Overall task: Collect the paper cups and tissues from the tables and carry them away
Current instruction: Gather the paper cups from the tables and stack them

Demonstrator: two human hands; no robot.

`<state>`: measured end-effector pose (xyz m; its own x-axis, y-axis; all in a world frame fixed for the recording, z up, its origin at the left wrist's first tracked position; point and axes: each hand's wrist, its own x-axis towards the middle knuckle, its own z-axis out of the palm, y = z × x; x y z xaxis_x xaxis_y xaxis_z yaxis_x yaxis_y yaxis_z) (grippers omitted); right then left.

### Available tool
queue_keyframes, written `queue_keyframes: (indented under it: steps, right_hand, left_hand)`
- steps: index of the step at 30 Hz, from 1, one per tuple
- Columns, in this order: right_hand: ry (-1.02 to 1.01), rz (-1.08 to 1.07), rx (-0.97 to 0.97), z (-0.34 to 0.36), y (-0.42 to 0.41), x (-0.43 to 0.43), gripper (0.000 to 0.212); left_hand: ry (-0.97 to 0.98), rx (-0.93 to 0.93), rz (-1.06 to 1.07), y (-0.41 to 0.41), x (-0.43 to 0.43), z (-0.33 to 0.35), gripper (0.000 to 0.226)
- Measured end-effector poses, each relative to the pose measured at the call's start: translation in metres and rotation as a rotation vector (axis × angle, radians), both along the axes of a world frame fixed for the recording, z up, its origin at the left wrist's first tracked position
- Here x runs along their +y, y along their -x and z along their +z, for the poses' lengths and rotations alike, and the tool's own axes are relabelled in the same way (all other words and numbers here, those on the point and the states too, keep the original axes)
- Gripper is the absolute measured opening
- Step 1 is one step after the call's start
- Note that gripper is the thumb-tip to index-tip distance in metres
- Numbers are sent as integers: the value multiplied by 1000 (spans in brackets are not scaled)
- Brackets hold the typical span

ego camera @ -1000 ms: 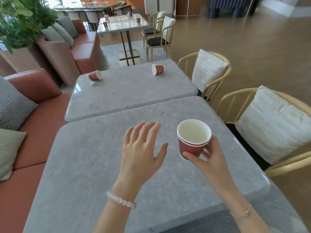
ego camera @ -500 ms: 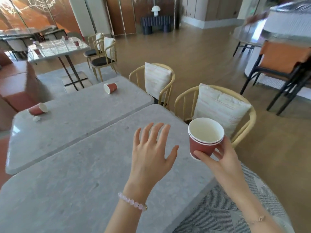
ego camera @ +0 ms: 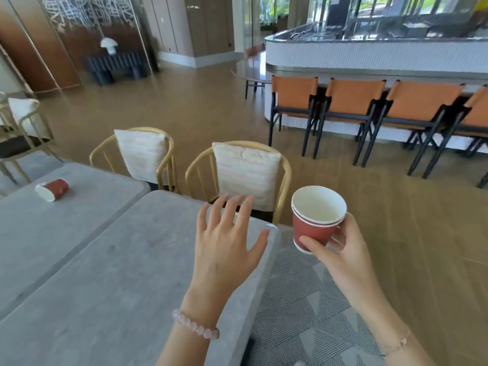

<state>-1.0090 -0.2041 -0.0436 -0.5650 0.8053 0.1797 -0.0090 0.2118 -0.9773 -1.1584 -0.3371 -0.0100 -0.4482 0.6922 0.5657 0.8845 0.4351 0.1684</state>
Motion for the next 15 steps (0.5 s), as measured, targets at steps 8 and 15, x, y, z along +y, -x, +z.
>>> queue_keyframes:
  steps: [8, 15]
  right_hand:
    - [19, -137, 51, 7, -35, 53, 64]
    - [-4, -217, 118, 6, -60, 146, 63]
  left_hand:
    - [-37, 50, -184, -20, 80, 3, 53]
    - [-2, 24, -274, -36, 184, 0, 54]
